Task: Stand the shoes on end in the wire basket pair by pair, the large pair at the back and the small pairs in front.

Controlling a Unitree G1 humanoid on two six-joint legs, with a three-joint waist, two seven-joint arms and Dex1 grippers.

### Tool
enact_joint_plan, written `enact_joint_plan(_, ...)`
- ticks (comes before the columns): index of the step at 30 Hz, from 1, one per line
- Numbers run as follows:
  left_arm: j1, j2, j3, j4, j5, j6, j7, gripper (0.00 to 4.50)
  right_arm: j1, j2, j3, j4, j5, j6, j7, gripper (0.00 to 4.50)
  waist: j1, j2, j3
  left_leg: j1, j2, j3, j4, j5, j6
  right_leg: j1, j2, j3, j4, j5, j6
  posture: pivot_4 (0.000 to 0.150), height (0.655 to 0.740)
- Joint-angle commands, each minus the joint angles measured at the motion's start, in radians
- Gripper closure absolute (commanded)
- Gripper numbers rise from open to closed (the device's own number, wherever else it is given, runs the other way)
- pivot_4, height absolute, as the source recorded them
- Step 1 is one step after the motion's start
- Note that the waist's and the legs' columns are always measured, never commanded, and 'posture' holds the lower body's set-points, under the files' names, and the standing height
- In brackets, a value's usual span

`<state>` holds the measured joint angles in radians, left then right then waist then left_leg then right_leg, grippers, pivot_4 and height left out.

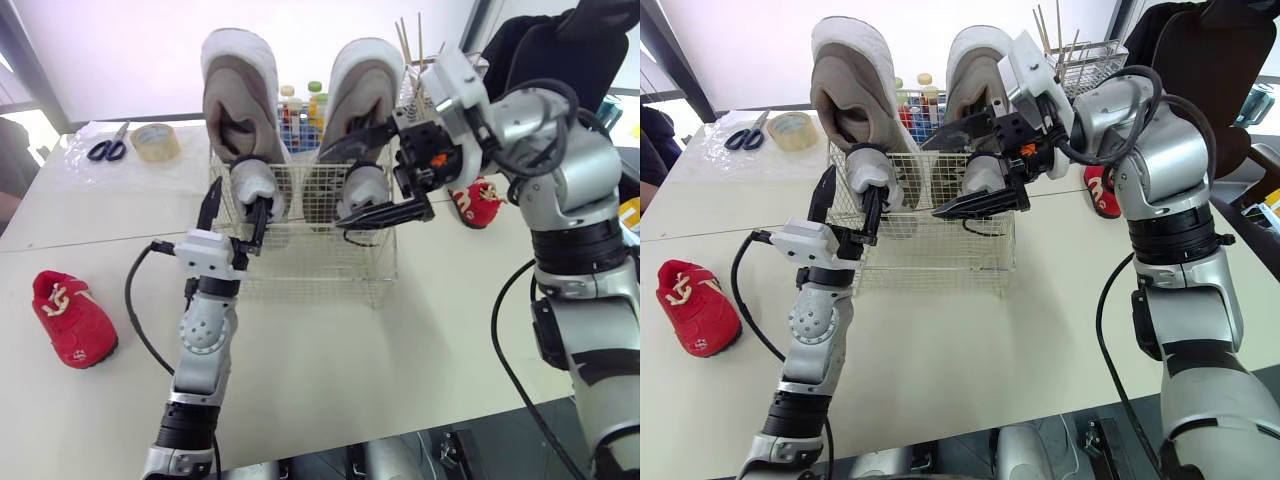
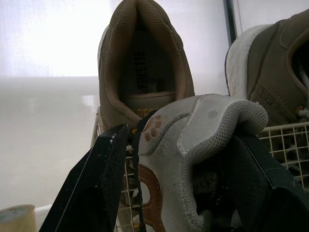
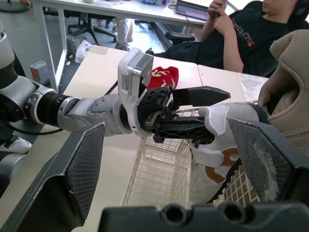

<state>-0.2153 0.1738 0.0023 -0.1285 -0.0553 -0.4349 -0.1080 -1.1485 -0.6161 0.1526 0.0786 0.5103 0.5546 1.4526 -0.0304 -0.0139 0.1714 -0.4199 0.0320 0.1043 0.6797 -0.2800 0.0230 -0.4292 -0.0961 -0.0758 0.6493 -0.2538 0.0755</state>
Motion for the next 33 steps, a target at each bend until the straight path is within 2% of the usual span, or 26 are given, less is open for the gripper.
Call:
enact_joint_plan(1,-0.017,0.045,0.052,-0.057,-0.008,0.010,-0.026,1.53,-0.034,0.009,-0.008,0.002,-0.007,-0.023,0.006,0.00,0.004,0.000,0.000,0.000,0.000,0.000,0.000,0.000,0.000,0.000,0.000,0.000,0.000,0.000,0.000,0.150,0.7400)
enact_joint_plan(10,-0.049,0.135,0.029,-0.232,-0.151,0.416,-0.154,1.53,-0.046,0.031,-0.009,0.026,-0.019,-0.045,0.019,0.00,0.017,0.000,0.000,-0.003,-0.001,-0.002,0.003,0.000,0.000,0.001,-0.002,-0.004,-0.001,0.001,-0.001,0.150,0.7400)
enact_joint_plan(20,0.058,0.257,0.173,-0.481,-0.408,0.731,-0.226,1.53,-0.034,0.028,-0.018,0.018,-0.017,-0.047,0.016,0.00,0.016,0.001,0.001,-0.003,-0.001,-0.003,0.002,0.000,-0.001,0.000,-0.002,-0.005,-0.001,0.001,-0.001,0.150,0.7400)
enact_joint_plan(27,0.137,0.407,0.347,-0.577,-0.686,0.956,-0.284,1.53,-0.022,0.024,-0.025,0.013,-0.013,-0.046,0.012,0.00,0.014,0.002,0.002,-0.003,-0.001,-0.003,0.002,0.000,-0.001,0.000,-0.002,-0.005,-0.001,0.000,-0.001,0.150,0.7400)
enact_joint_plan(30,0.169,0.478,0.448,-0.588,-0.841,1.039,-0.298,1.53,-0.013,0.008,-0.034,0.010,-0.013,-0.042,0.009,0.00,0.013,0.002,0.002,-0.003,-0.001,-0.004,0.002,0.000,-0.001,0.001,-0.002,-0.005,-0.001,0.000,-0.001,0.150,0.7400)
enact_joint_plan(33,0.219,0.578,0.585,-0.579,-1.053,1.126,-0.343,1.53,-0.001,-0.030,-0.065,0.006,-0.006,-0.022,-0.003,0.00,0.013,0.002,0.003,-0.003,-0.001,-0.004,0.002,0.000,-0.002,0.000,-0.002,-0.005,-0.001,-0.001,-0.003,0.150,0.7400)
